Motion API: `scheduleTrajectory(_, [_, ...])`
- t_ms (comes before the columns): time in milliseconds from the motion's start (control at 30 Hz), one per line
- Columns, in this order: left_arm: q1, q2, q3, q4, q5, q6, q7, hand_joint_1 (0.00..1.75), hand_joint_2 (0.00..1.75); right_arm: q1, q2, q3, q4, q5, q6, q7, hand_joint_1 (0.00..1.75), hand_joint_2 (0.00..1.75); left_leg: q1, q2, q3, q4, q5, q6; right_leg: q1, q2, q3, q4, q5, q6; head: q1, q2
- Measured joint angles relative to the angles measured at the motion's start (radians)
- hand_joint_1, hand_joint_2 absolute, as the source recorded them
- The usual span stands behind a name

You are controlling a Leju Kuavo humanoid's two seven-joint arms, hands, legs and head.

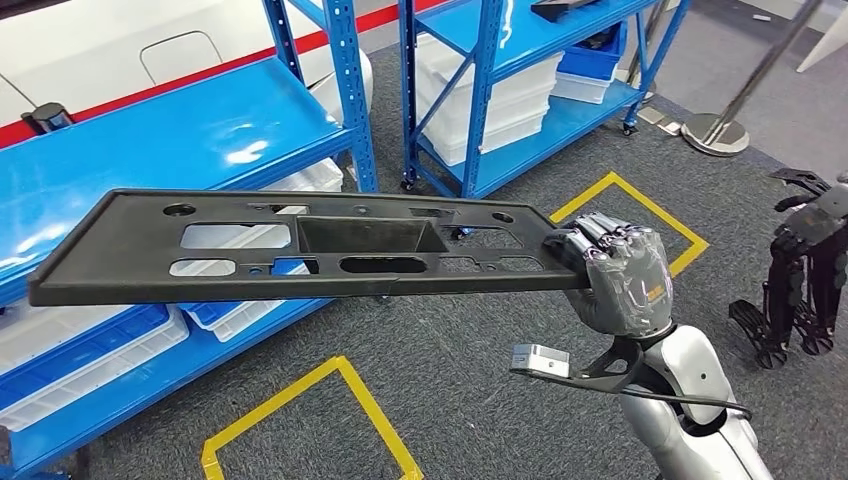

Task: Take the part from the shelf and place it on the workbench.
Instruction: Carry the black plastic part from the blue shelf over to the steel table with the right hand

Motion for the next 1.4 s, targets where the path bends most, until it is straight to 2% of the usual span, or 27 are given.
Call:
scheduleTrajectory(67, [0.000,0.001,0.000,0.000,0.000,0.000,0.000,0.00,0.00,-0.001,0.001,0.000,0.000,0.001,0.000,0.000,1.75,1.75,0.012,-0.054,0.064,-0.131,0.064,-0.002,0.002,0.025,-0.004,0.007,0.001,0.005,-0.003,0.000])
scheduleTrajectory(133, [-0.001,0.001,0.000,0.000,0.000,0.000,0.000,0.00,0.00,-0.003,0.002,0.000,-0.001,0.004,0.000,0.001,1.75,1.75,0.018,-0.096,0.091,-0.198,0.080,-0.003,0.005,0.047,-0.018,0.011,0.007,0.017,-0.002,0.000])
scheduleTrajectory(200, [-0.001,0.001,-0.001,0.000,-0.001,0.000,0.003,0.00,0.00,-0.002,0.003,0.000,-0.002,0.011,0.000,0.006,1.75,1.75,0.014,-0.076,0.092,-0.208,0.079,0.004,0.005,0.069,-0.033,0.008,0.016,0.036,0.002,0.000])
scheduleTrajectory(267, [-0.001,0.001,-0.001,0.000,-0.001,0.001,0.005,0.00,0.00,0.000,0.004,-0.001,-0.003,0.018,0.000,0.010,1.75,1.75,0.011,-0.047,0.092,-0.219,0.090,0.020,0.008,0.036,-0.058,0.037,0.004,0.043,0.009,0.000])
scheduleTrajectory(333, [0.000,0.000,-0.002,0.000,-0.002,0.001,0.006,0.00,0.00,0.001,0.006,-0.001,-0.004,0.022,0.000,0.013,1.75,1.75,0.005,-0.014,0.091,-0.226,0.096,0.031,0.012,-0.028,-0.112,0.147,-0.048,0.033,0.020,0.000])
scheduleTrajectory(400, [0.001,0.001,-0.002,0.000,-0.002,0.002,0.006,0.00,0.00,0.005,0.009,0.000,-0.004,0.024,0.000,0.014,1.75,1.75,-0.002,0.018,0.088,-0.225,0.097,0.034,0.012,-0.048,-0.170,0.278,-0.100,0.028,0.027,0.000])
scheduleTrajectory(433, [0.002,0.001,-0.002,0.000,-0.002,0.002,0.006,0.00,0.00,0.008,0.010,0.000,-0.004,0.024,0.000,0.015,1.75,1.75,-0.004,0.034,0.087,-0.224,0.097,0.035,0.012,-0.050,-0.177,0.305,-0.108,0.031,0.028,0.000])
scheduleTrajectory(467, [0.001,0.001,-0.002,0.000,-0.002,0.002,0.006,0.00,0.00,0.010,0.010,0.000,-0.004,0.024,0.000,0.015,1.75,1.75,-0.006,0.049,0.087,-0.224,0.097,0.034,0.012,-0.053,-0.162,0.289,-0.100,0.036,0.029,0.000])
scheduleTrajectory(500, [0.001,0.000,-0.002,0.000,-0.002,0.002,0.006,0.00,0.00,0.011,0.011,0.000,-0.004,0.025,0.000,0.015,1.75,1.75,-0.007,0.062,0.088,-0.224,0.097,0.034,0.012,-0.060,-0.126,0.234,-0.081,0.043,0.029,0.000])
scheduleTrajectory(533, [0.000,0.000,-0.002,0.000,-0.002,0.002,0.006,0.00,0.00,0.011,0.011,0.000,-0.004,0.025,0.000,0.015,1.75,1.75,-0.009,0.075,0.090,-0.224,0.096,0.033,0.013,-0.081,-0.076,0.152,-0.059,0.046,0.030,0.000])
scheduleTrajectory(567, [-0.001,0.000,-0.003,0.000,-0.002,0.002,0.007,0.00,0.00,0.011,0.011,0.000,-0.005,0.025,0.000,0.015,1.75,1.75,-0.012,0.085,0.091,-0.224,0.095,0.031,0.017,-0.104,-0.033,0.083,-0.040,0.046,0.032,0.000])
scheduleTrajectory(633, [-0.002,0.000,-0.003,0.000,-0.002,0.002,0.008,0.00,0.00,0.011,0.012,-0.001,-0.006,0.026,0.000,0.016,1.75,1.75,-0.019,0.102,0.095,-0.223,0.092,0.024,0.025,-0.130,0.008,0.010,-0.021,0.034,0.031,0.000])
scheduleTrajectory(700, [-0.002,0.000,-0.003,0.000,-0.002,0.004,0.010,0.00,0.00,0.012,0.013,-0.001,-0.006,0.026,0.000,0.016,1.75,1.75,-0.019,0.119,0.096,-0.222,0.091,0.016,0.028,-0.111,0.003,0.009,-0.014,0.021,0.026,0.000])
scheduleTrajectory(767, [-0.003,0.000,-0.004,0.000,-0.001,0.007,0.012,0.00,0.00,0.011,0.014,-0.002,-0.006,0.027,-0.001,0.016,1.75,1.75,-0.013,0.096,0.088,-0.199,0.071,0.003,0.020,-0.091,0.001,0.006,-0.008,0.008,0.021,0.000])
scheduleTrajectory(800, [-0.003,0.000,-0.004,0.000,-0.001,0.008,0.012,0.00,0.00,0.010,0.015,-0.002,-0.007,0.028,-0.001,0.016,1.75,1.75,-0.011,0.069,0.072,-0.161,0.044,-0.002,0.016,-0.081,0.001,0.004,-0.004,0.000,0.017,0.000])
scheduleTrajectory(867, [0.000,0.000,-0.004,0.000,-0.001,0.009,0.013,0.00,0.00,0.008,0.018,-0.001,-0.007,0.028,-0.001,0.015,1.75,1.75,-0.009,0.019,0.015,-0.033,-0.029,-0.007,0.015,-0.061,-0.004,0.004,0.001,-0.012,0.008,0.000])
scheduleTrajectory(900, [0.001,0.000,-0.004,0.000,-0.001,0.009,0.013,0.00,0.00,0.009,0.019,0.000,-0.007,0.028,-0.001,0.015,1.75,1.75,-0.008,0.010,-0.014,0.028,-0.055,-0.007,0.017,-0.050,-0.006,0.004,0.002,-0.014,0.006,0.000])
scheduleTrajectory(933, [0.002,0.000,-0.004,0.000,-0.001,0.009,0.014,0.00,0.00,0.009,0.020,0.000,-0.007,0.028,-0.001,0.015,1.75,1.75,-0.008,0.007,-0.032,0.065,-0.064,-0.006,0.018,-0.037,-0.008,0.004,0.004,-0.016,0.005,0.000])
scheduleTrajectory(967, [0.002,0.000,-0.004,0.000,0.000,0.009,0.016,0.00,0.00,0.010,0.021,0.000,-0.007,0.028,-0.001,0.015,1.75,1.75,-0.007,0.006,-0.032,0.063,-0.051,-0.005,0.018,-0.024,-0.010,0.005,0.005,-0.016,0.005,0.000])
scheduleTrajectory(1033, [0.002,0.000,-0.003,0.000,0.000,0.009,0.017,0.00,0.00,0.011,0.021,0.000,-0.007,0.026,-0.001,0.015,1.75,1.75,-0.005,-0.010,0.021,-0.046,0.021,0.000,0.018,0.002,-0.010,0.008,0.007,-0.014,0.003,0.000])
scheduleTrajectory(1100, [0.001,0.001,-0.003,0.000,0.001,0.009,0.014,0.00,0.00,0.010,0.021,0.000,-0.007,0.024,-0.001,0.014,1.75,1.75,-0.001,-0.058,0.080,-0.168,0.071,0.005,0.021,0.026,-0.014,0.013,0.010,-0.007,0.002,0.000])
scheduleTrajectory(1133, [0.001,0.002,-0.003,0.000,0.002,0.008,0.013,0.00,0.00,0.009,0.022,0.000,-0.007,0.023,-0.001,0.013,1.75,1.75,0.000,-0.076,0.093,-0.197,0.079,0.007,0.021,0.037,-0.019,0.015,0.013,-0.002,0.003,0.000])
scheduleTrajectory(1167, [0.001,0.003,-0.003,0.000,0.003,0.008,0.012,0.00,0.00,0.008,0.023,0.000,-0.006,0.022,-0.001,0.012,1.75,1.75,-0.002,-0.081,0.095,-0.204,0.077,0.008,0.020,0.047,-0.025,0.014,0.017,0.005,0.004,0.000])
scheduleTrajectory(1233, [0.000,0.002,-0.003,0.000,0.006,0.006,0.012,0.00,0.00,0.008,0.024,0.000,-0.006,0.020,-0.001,0.011,1.75,1.75,-0.005,-0.054,0.096,-0.215,0.085,0.017,0.019,0.063,-0.036,0.013,0.024,0.019,0.004,0.000])
scheduleTrajectory(1300, [-0.001,0.002,-0.003,0.000,0.008,0.004,0.012,0.00,0.00,0.006,0.025,-0.001,-0.006,0.020,-0.002,0.010,1.75,1.75,-0.003,-0.026,0.101,-0.231,0.097,0.034,0.023,0.027,-0.065,0.054,0.002,0.021,0.010,0.000])
scheduleTrajectory(1367, [0.000,0.002,-0.003,0.000,0.009,0.003,0.012,0.00,0.00,0.002,0.027,0.000,-0.005,0.021,-0.001,0.011,1.75,1.75,-0.005,0.003,0.101,-0.238,0.102,0.042,0.024,-0.029,-0.125,0.176,-0.054,0.015,0.020,0.000])
scheduleTrajectory(1400, [0.001,0.003,-0.003,0.000,0.009,0.003,0.013,0.00,0.00,0.002,0.028,0.001,-0.005,0.022,-0.001,0.011,1.75,1.75,-0.006,0.019,0.099,-0.238,0.102,0.042,0.022,-0.041,-0.157,0.247,-0.080,0.016,0.024,0.000])
